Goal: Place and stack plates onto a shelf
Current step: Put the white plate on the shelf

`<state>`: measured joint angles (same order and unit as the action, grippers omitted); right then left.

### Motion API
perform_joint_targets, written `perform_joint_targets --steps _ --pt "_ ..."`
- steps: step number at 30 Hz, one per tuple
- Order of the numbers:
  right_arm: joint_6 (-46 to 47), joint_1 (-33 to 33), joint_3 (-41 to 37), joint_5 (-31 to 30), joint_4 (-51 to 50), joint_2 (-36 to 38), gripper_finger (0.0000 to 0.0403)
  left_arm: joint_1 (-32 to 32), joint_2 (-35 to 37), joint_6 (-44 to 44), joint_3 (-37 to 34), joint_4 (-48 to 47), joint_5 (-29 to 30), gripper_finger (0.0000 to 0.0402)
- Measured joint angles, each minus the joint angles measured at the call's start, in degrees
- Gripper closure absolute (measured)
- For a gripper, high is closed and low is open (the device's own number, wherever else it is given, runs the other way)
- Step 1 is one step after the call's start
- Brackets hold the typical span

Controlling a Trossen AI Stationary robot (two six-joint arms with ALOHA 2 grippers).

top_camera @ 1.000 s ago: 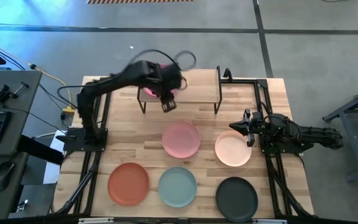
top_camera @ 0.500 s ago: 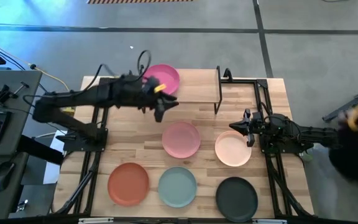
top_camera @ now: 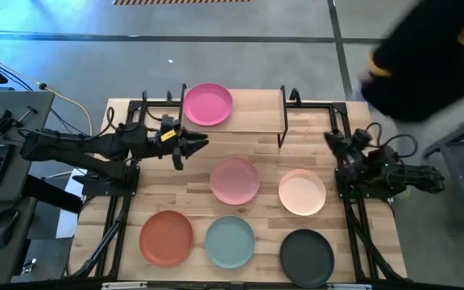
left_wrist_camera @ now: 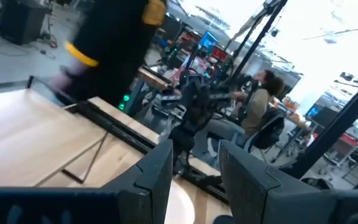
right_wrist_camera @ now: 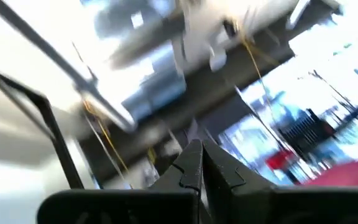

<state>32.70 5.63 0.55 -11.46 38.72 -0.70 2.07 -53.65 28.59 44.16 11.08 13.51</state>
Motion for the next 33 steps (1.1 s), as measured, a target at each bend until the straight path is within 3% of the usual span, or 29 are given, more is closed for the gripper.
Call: perform_joint_targets --steps 6,11,17,24,30,33 --pt "3.0 -0.1 1.6 3.1 2.1 -1.7 0.0402 -0.9 5.2 -0.2 -6.9 4.0 0.9 0.0282" --pt "-1.4 -0.1 8.3 0.0 -3.6 -8.7 0.0402 -2.7 11.1 -0.7 -9.0 2.4 0.2 0.0282" --pt "-0.7 0.0 21.7 -6.0 -32.7 -17.0 0.0383 -3.7 18.3 -1.8 -9.0 -2.9 -1.5 0.0282" --pt "10.5 0.0 33.6 -6.3 -75.5 -26.7 0.0296 -3.7 22.6 -4.3 -9.0 -11.1 -1.1 0.0282" --pt "26.6 -0.2 34.2 4.7 -98.0 -33.4 0.0226 -3.7 23.0 -4.8 -9.0 -13.8 -1.0 0.0282" --pt "28.1 -0.9 34.2 7.5 -98.8 -36.2 0.021 -3.7 22.9 -4.9 -9.0 -14.6 -1.0 0.0282"
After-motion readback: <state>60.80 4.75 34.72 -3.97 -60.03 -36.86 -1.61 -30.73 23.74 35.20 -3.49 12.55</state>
